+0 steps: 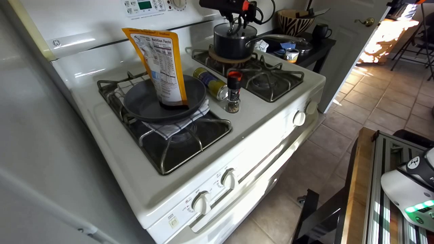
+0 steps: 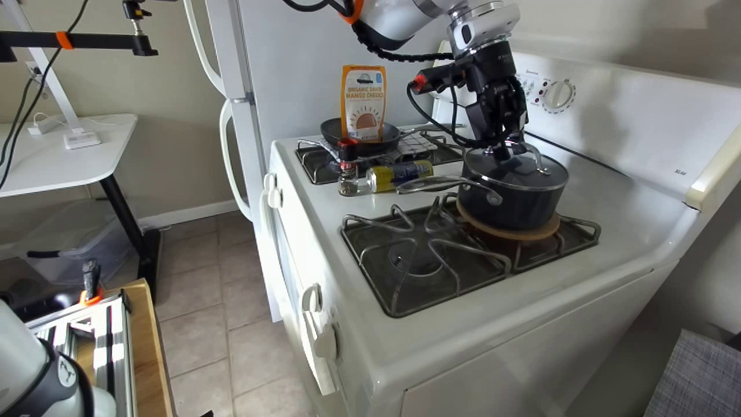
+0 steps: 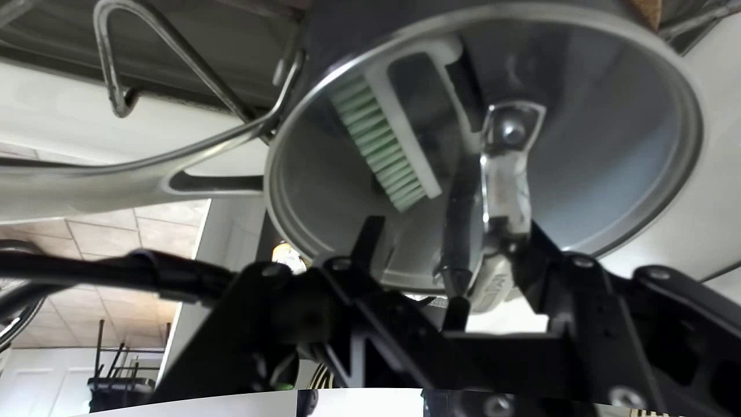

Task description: Remove the lid from the pot, then place it on the stove

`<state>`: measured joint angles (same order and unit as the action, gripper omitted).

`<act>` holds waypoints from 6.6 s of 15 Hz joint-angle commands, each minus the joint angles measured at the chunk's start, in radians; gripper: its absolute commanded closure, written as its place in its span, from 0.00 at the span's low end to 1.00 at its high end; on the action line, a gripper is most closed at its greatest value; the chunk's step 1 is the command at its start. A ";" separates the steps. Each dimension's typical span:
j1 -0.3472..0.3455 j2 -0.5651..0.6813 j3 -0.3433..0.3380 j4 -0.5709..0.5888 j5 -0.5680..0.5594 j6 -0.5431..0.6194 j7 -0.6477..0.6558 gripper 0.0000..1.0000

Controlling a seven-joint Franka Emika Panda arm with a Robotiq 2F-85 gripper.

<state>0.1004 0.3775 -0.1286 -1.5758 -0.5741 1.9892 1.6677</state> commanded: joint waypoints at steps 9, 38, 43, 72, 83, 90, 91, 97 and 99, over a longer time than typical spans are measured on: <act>0.003 0.027 -0.010 0.019 -0.028 0.060 0.052 0.97; -0.024 -0.021 0.009 -0.054 0.095 0.149 -0.152 0.62; 0.015 -0.014 0.009 -0.035 0.063 0.087 -0.162 0.24; 0.045 -0.054 0.027 -0.030 -0.046 0.118 -0.053 0.96; 0.095 -0.210 0.071 -0.201 -0.154 0.065 0.041 0.96; 0.093 -0.318 0.165 -0.355 -0.220 0.044 0.137 0.97; 0.083 -0.338 0.169 -0.385 -0.223 0.067 0.130 0.97; 0.051 -0.451 0.185 -0.566 -0.269 0.175 0.142 0.97; 0.045 -0.480 0.195 -0.612 -0.269 0.208 0.143 0.97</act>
<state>0.1713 -0.0190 0.0395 -2.0774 -0.8008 2.1090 1.7531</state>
